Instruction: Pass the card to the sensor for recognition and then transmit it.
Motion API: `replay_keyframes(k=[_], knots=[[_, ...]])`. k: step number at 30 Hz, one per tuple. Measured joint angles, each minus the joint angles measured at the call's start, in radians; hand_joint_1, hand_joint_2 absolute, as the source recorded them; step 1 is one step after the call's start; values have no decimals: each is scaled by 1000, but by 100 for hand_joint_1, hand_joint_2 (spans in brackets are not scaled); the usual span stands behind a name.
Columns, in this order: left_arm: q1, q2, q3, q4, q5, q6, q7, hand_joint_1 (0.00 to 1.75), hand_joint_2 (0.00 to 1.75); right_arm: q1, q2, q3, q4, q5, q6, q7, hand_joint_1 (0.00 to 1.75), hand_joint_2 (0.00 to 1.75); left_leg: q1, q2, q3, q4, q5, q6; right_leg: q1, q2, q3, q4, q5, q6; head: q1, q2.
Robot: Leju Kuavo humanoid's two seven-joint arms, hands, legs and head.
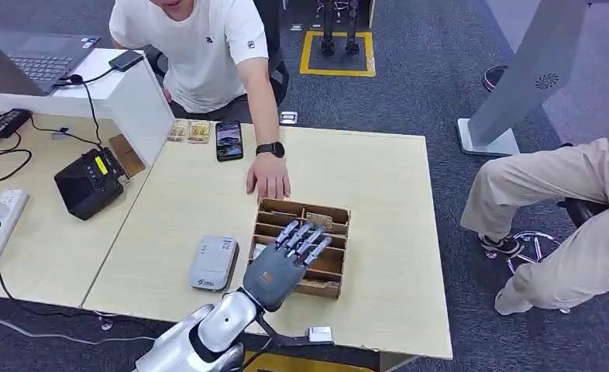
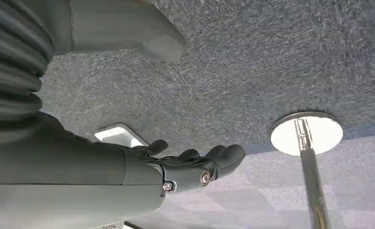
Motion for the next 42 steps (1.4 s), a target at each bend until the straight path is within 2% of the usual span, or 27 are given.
replay_keyframes(k=[18,24,29,31,36,42], knots=[[26,10,23,-3,-10,14,40,0,175,2,0,0,-8,6,0,19,0,175,0,0,0,0,0,0,0,0,0,0,0,0,0,0],[48,11,44,-31,73,48,-19,0,175,8,0,0,-12,7,0,19,0,175,0,0,0,0,0,0,0,0,0,0,0,0,0,0],[59,16,49,-56,87,49,-33,0,175,14,0,0,-15,7,0,19,0,175,0,0,0,0,0,0,0,0,0,0,0,0,0,0],[59,18,54,-63,64,48,-24,0,175,15,0,0,-17,7,0,21,0,175,0,0,0,0,0,0,0,0,0,0,0,0,0,0],[59,18,67,-65,-16,45,40,0,175,15,0,0,-18,8,0,25,0,175,0,0,0,0,0,0,0,0,0,0,0,0,0,0],[59,17,84,-64,-56,27,76,0,175,15,0,0,-19,15,0,25,0,175,0,0,0,0,0,0,0,0,0,0,0,0,0,0]])
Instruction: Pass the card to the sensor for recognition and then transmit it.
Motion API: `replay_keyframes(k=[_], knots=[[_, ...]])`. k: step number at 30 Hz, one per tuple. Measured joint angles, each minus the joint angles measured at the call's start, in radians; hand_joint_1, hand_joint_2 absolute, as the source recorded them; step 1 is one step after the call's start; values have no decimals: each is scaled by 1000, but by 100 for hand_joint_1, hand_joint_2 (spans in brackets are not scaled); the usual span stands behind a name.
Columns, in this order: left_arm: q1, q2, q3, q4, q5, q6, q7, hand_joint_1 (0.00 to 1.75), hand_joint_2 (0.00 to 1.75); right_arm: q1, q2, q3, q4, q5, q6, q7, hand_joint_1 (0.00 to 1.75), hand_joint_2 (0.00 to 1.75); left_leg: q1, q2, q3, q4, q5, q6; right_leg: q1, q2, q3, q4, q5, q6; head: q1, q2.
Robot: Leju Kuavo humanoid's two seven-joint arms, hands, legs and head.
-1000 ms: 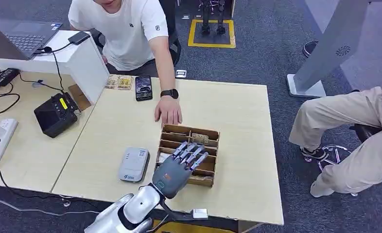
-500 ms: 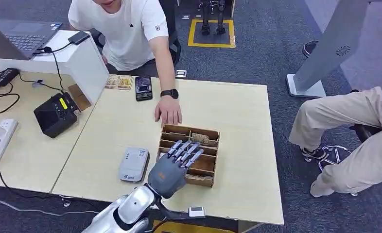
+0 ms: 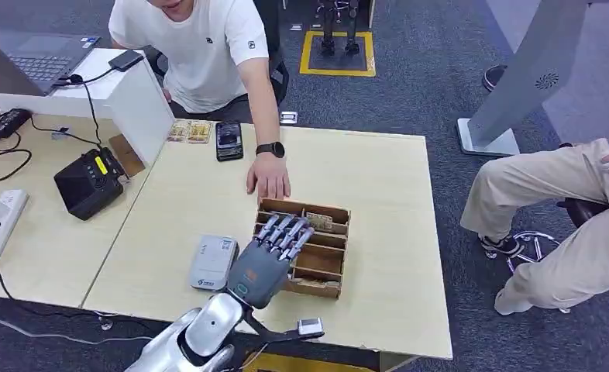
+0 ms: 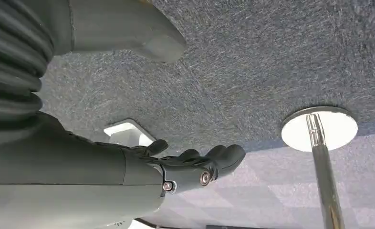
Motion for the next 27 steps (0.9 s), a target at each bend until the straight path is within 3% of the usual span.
replay_keyframes(k=[4,8,27], knots=[[-1,-3,19,11,-23,-13,64,0,175,0,0,0,0,0,0,4,0,175,0,0,0,0,0,0,0,0,0,0,0,0,0,0],[-1,-10,35,25,-25,-15,90,0,175,0,0,0,0,0,0,11,0,175,0,0,0,0,0,0,0,0,0,0,0,0,0,0],[-11,-19,48,57,-27,-42,91,0,175,0,0,0,0,10,0,12,0,175,0,0,1,0,0,0,0,0,0,0,0,0,0,0]])
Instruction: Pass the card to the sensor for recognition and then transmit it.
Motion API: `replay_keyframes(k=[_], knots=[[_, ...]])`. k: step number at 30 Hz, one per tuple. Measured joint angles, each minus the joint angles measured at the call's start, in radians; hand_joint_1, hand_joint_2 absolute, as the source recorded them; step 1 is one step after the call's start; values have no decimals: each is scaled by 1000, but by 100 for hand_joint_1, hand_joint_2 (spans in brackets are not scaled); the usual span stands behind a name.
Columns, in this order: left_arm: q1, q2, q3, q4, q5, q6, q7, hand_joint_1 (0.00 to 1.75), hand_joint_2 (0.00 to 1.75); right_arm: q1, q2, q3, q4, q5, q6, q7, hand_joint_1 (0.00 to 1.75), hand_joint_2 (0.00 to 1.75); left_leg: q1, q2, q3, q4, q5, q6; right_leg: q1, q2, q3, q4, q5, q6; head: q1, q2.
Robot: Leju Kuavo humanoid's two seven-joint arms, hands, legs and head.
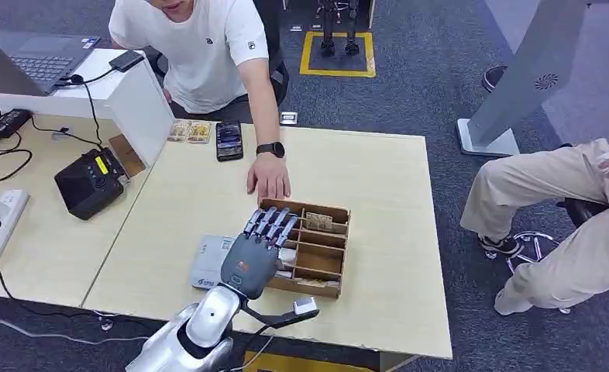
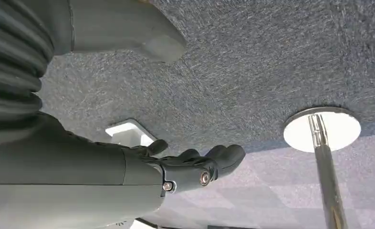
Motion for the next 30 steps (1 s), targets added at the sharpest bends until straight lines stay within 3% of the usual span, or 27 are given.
replay_keyframes(k=[1,2,3,4,5,20,30], knots=[[0,0,0,0,0,0,0,0,175,0,0,0,0,2,0,0,0,175,0,0,0,0,0,0,0,0,0,0,0,0,0,0],[0,0,0,0,0,0,0,23,175,0,0,0,0,2,0,0,0,175,0,0,0,0,0,0,0,0,0,0,0,0,0,0],[0,0,0,1,0,0,-2,23,175,0,0,0,0,2,0,0,0,175,0,0,0,0,0,0,0,0,0,0,0,0,0,0],[0,0,0,2,0,-4,-5,154,175,0,0,0,0,2,0,0,0,175,0,0,0,0,0,0,0,0,0,0,0,0,0,0],[0,0,0,2,0,-9,-9,175,175,0,0,0,0,2,0,0,0,175,0,0,0,0,0,0,0,0,0,0,0,0,0,0],[-2,5,0,39,11,-63,-79,175,175,0,0,0,0,1,0,-5,0,175,0,0,0,0,0,0,0,0,0,0,0,0,0,0],[-3,9,0,50,18,-51,-89,175,175,0,0,0,0,2,0,-14,0,175,0,0,0,0,0,0,0,0,1,0,0,0,0,0]])
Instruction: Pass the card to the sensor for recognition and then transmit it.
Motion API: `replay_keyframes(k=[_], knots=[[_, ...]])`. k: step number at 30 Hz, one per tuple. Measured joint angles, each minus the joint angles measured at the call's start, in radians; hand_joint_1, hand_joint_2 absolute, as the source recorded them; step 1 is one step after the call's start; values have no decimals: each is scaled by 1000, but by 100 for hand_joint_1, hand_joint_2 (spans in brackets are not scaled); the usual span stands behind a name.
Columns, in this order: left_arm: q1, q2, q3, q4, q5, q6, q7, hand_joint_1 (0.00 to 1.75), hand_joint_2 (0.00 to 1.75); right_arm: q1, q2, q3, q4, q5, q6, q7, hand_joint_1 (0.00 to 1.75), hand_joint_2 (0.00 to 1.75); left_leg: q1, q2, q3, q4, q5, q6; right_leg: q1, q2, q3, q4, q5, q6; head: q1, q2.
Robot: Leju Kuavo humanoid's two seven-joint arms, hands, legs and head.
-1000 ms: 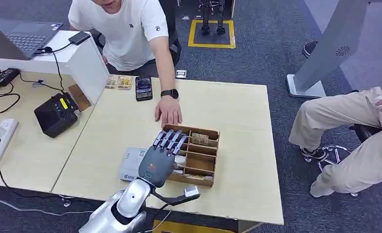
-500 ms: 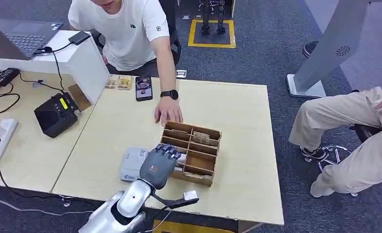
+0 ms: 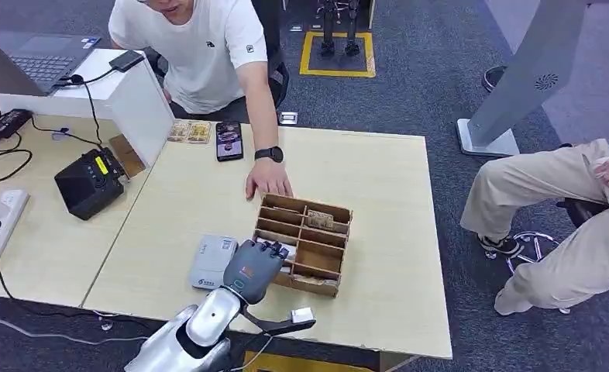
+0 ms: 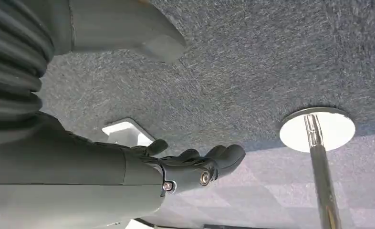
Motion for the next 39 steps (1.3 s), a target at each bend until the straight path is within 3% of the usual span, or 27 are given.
replay_keyframes(k=[7,11,13,18,28,33,36,37,39], knots=[[5,1,0,0,2,45,-2,175,175,0,0,0,0,1,0,-6,0,175,0,0,0,0,0,0,0,0,0,0,0,0,0,0],[17,1,1,0,-1,121,-3,175,175,0,0,0,0,3,0,-19,0,175,0,0,0,0,0,0,0,0,0,0,0,0,0,0],[23,1,5,0,-5,181,-2,175,175,0,0,0,1,3,0,-25,0,175,0,0,0,0,0,0,0,0,0,0,0,0,0,0],[37,-8,44,-4,-14,417,5,175,175,0,0,0,2,0,0,-45,0,175,0,0,0,0,0,0,0,0,0,0,0,0,0,0],[88,-29,129,-136,-18,439,-26,175,175,0,0,0,5,0,0,-57,0,175,0,0,0,0,0,0,0,0,-1,0,0,0,0,0],[116,-58,189,-237,-5,440,-124,175,175,0,0,0,8,0,0,-58,0,175,0,0,-1,0,0,0,0,0,0,0,0,0,0,0],[137,-113,266,-276,86,440,-310,175,175,0,0,0,8,0,0,-58,0,175,0,0,-1,0,0,0,0,0,-1,0,0,0,0,0],[142,-152,316,-279,148,440,-445,175,175,0,0,0,8,-1,0,-58,0,175,0,0,-1,0,0,0,0,0,0,0,0,0,0,0],[143,-214,397,-278,246,440,-601,175,175,0,0,0,9,-2,0,-58,0,175,0,0,-1,0,0,0,0,0,0,0,0,0,0,0]])
